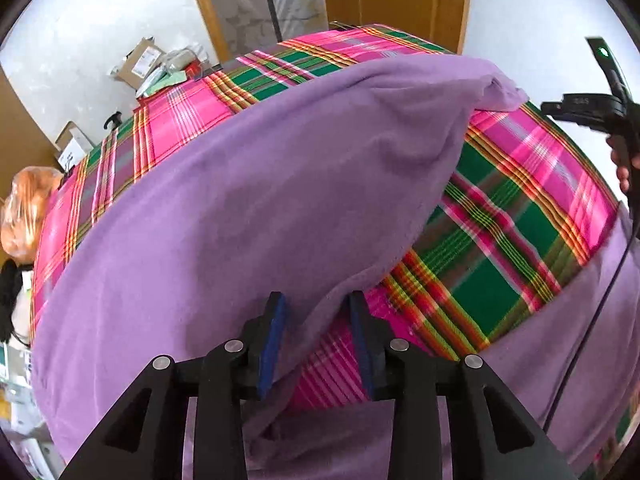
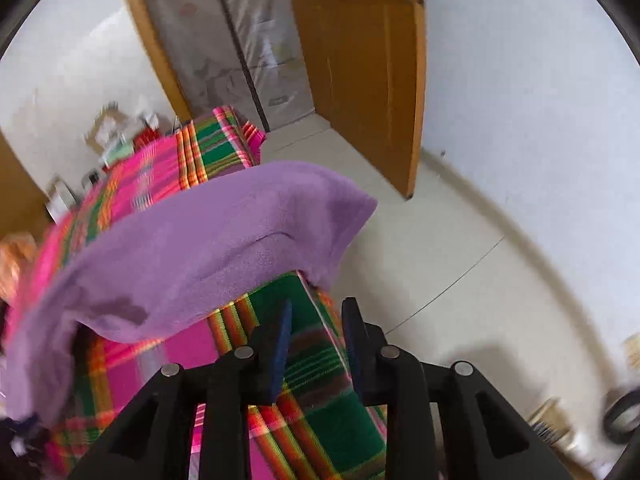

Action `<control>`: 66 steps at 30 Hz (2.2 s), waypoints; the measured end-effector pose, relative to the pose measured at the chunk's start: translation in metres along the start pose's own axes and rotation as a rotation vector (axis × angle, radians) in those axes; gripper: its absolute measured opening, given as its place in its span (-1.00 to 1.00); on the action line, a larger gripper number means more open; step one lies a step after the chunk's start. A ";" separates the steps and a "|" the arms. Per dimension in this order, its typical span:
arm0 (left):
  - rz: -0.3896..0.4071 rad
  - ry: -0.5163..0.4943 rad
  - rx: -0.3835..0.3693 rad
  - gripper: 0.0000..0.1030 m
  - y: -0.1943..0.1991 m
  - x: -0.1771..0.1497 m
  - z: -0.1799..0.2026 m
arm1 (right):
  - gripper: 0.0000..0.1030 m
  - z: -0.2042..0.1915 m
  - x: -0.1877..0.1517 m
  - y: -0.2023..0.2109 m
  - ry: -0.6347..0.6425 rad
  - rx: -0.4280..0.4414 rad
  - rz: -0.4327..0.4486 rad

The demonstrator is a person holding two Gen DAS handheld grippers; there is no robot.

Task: Fold clothes
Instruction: 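Lift the sleeve with the right gripper while the left gripper pinches the body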

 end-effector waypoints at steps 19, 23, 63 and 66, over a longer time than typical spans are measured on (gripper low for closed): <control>-0.010 0.285 -0.118 -0.86 0.001 -0.004 -0.057 | -0.16 0.047 0.015 -0.049 -0.439 0.353 0.015; -0.018 0.283 -0.119 -0.86 -0.002 -0.006 -0.055 | -0.48 0.049 0.015 -0.050 -0.462 0.377 0.043; 0.000 -0.058 -0.022 -0.42 0.026 -0.015 0.003 | -0.85 0.072 -0.005 0.014 -0.369 0.196 0.138; -0.008 -0.078 0.021 -0.40 0.017 -0.011 0.005 | -0.85 0.073 -0.006 0.011 -0.374 0.187 0.137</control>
Point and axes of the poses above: each gripper's, at about its wrist camera, not at the fingertips, and y roughly against the way its jaws point, z to its right, x to its top, the point moved 2 cm from there along -y, roughly the way its jaws point, and after that the axes turned 14 degrees about x, right-handed, at the moved point
